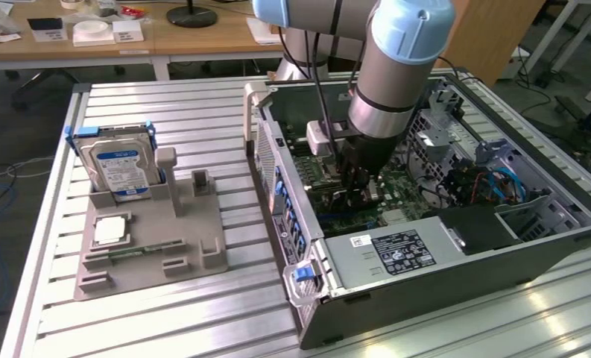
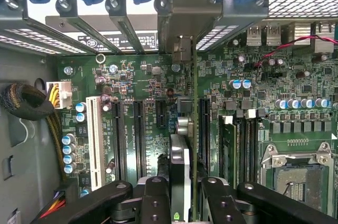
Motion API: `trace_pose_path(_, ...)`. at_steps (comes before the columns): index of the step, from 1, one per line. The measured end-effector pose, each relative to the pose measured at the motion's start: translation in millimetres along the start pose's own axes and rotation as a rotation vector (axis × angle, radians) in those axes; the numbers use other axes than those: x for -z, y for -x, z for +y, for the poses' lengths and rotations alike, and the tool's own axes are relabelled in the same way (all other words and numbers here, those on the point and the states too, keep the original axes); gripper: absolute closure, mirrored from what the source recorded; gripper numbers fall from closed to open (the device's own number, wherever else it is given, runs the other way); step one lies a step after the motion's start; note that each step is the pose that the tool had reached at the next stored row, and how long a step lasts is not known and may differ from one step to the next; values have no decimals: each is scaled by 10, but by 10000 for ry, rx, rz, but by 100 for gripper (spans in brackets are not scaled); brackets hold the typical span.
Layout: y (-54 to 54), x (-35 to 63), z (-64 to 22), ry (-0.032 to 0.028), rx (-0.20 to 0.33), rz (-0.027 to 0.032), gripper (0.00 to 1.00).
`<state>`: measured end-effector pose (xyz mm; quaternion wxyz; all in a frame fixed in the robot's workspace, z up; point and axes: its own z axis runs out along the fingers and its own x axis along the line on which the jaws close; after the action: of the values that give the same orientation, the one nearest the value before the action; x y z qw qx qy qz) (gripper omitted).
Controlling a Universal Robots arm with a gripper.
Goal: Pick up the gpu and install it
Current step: 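Insert the gpu into the slot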
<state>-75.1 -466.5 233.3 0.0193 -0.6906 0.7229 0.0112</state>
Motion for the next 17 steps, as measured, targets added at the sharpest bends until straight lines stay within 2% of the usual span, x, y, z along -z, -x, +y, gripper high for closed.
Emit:
trace_pose_path(7, 0, -9, 2, 0, 7, -1, 72)
trace_pose_path(10, 3, 9, 1, -8, 10, -20, 72)
trace_pose_path(17, 2, 18, 8, -1, 11, -3, 72)
